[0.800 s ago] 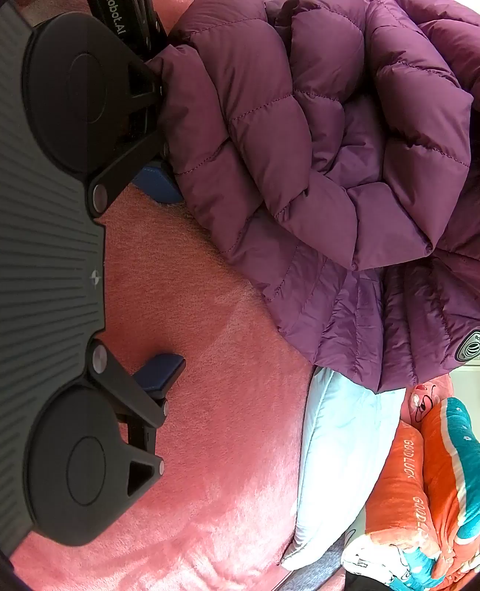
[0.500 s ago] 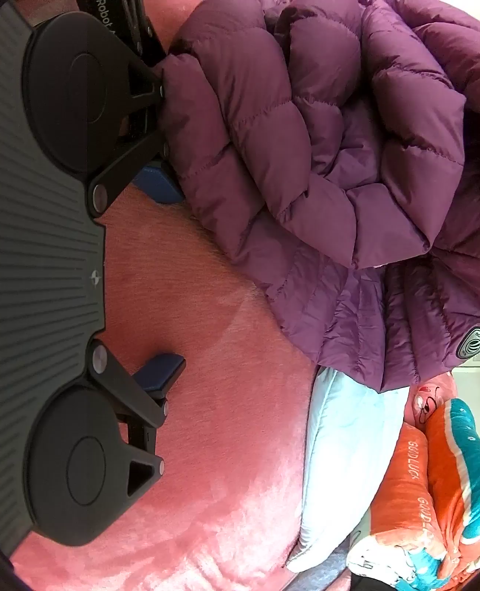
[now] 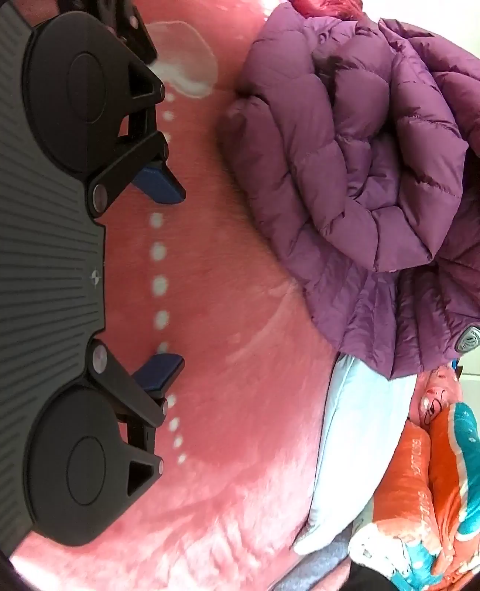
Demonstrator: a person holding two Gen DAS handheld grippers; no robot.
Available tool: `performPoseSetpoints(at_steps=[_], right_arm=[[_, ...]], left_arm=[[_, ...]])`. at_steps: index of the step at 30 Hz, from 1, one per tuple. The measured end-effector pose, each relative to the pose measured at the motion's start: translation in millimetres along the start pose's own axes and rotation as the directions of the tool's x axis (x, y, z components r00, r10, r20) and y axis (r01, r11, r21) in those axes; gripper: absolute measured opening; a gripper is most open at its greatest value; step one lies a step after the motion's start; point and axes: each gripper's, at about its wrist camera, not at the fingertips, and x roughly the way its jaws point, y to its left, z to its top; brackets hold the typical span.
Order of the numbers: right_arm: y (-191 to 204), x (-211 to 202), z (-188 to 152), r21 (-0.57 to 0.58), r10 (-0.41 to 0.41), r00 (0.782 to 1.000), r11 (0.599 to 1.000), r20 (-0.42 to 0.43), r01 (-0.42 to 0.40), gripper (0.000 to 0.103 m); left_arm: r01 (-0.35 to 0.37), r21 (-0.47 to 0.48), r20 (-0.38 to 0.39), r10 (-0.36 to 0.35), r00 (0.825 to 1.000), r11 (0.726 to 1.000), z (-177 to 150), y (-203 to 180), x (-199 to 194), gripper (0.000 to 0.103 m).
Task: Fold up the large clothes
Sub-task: 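Move both grippers toward the rolled purple down jacket on the bed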
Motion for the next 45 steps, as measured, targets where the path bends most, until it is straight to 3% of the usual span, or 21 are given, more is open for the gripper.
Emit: performPoseSetpoints(at_steps=[8, 17, 23, 29, 33, 45], right_arm=[[3, -51, -6, 0.009, -0.024, 0.999, 1.0, 0.047, 0.024, 0.103], [12, -133, -5, -0.002, 0.006, 0.985, 1.0, 0.174, -0.005, 0.103], [15, -173, 18, -0.002, 0.043, 0.968, 0.999, 0.248, -0.044, 0.103], [25, -210, 26, -0.024, 0.068, 0.956, 0.998, 0.284, -0.064, 0.103], [36, -209, 45, -0.04, 0.074, 0.954, 0.997, 0.29, -0.065, 0.103], [44, -244, 50, -0.088, 0.077, 0.942, 0.995, 0.326, -0.051, 0.103]], left_arm=[[0.0, 0.077, 0.052, -0.004, 0.999, 0.997, 4, 26, -59, 0.102], [0.002, 0.002, 0.138, -0.002, 0.99, 1.0, 33, 66, -119, 0.102], [-0.023, -0.04, 0.188, 0.03, 0.982, 0.999, 51, 89, -155, 0.102], [-0.009, -0.059, 0.23, 0.022, 0.973, 0.998, 64, 97, -178, 0.102], [0.0, -0.046, 0.255, 0.011, 0.967, 0.999, 67, 96, -190, 0.102], [-0.013, -0.053, 0.291, 0.028, 0.956, 0.998, 67, 100, -202, 0.102]])
